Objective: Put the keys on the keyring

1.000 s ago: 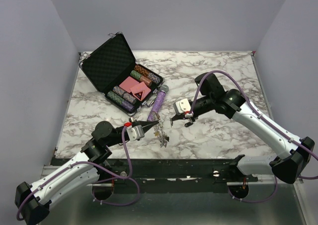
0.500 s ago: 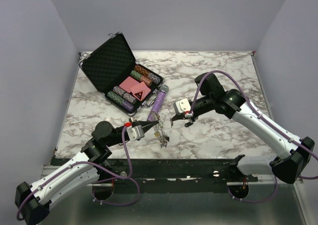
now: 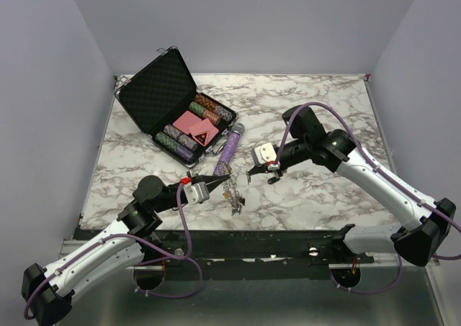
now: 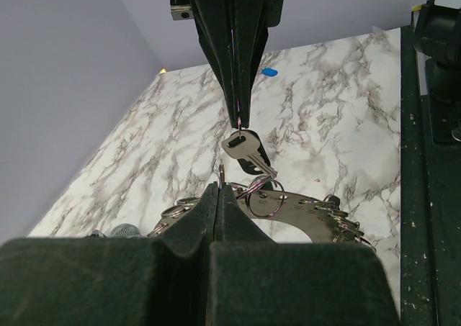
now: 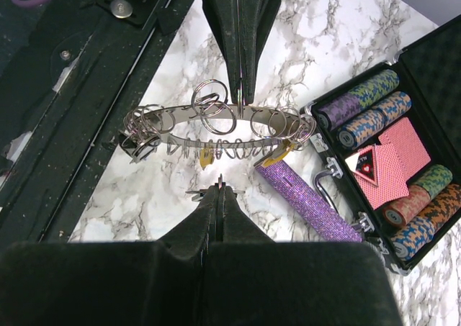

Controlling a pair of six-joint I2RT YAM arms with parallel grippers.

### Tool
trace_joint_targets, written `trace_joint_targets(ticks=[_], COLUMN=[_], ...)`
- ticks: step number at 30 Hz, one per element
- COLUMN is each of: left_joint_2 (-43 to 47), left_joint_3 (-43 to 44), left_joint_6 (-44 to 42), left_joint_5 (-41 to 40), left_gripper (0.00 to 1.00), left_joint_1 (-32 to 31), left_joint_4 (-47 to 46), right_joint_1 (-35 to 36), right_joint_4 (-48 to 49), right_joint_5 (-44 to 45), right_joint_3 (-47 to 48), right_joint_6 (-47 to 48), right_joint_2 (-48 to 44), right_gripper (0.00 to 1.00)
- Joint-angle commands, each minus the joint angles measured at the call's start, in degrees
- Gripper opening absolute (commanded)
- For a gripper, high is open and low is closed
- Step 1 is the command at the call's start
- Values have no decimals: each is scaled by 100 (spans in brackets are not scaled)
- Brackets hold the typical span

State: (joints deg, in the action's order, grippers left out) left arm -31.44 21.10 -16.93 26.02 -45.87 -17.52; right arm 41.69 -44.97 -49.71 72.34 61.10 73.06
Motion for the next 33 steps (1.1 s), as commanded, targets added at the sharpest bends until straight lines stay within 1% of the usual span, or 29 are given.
trace_joint_targets(ticks=[1, 7, 16, 33], left_joint_2=[94, 68, -11, -29], left_joint_3=[-62, -71, -71, -62], left_joint_6=[-126, -153, -100, -65], left_joint_5=[184, 219, 325, 342], left_gripper=[0, 0, 0, 0], left_joint_1=[16, 25, 16, 25], left_joint_4=[-384, -445, -498, -533], right_joint_1=[50, 120, 313, 427], right_joint_4=[111, 304, 831, 1096], right_joint_5=[-109, -153, -100, -38], right_joint_3=[26, 114, -141, -281], right_joint_6=[104, 7, -195, -397], right_joint_2=[-46, -19, -116, -186], right_gripper=[1, 1, 1, 1])
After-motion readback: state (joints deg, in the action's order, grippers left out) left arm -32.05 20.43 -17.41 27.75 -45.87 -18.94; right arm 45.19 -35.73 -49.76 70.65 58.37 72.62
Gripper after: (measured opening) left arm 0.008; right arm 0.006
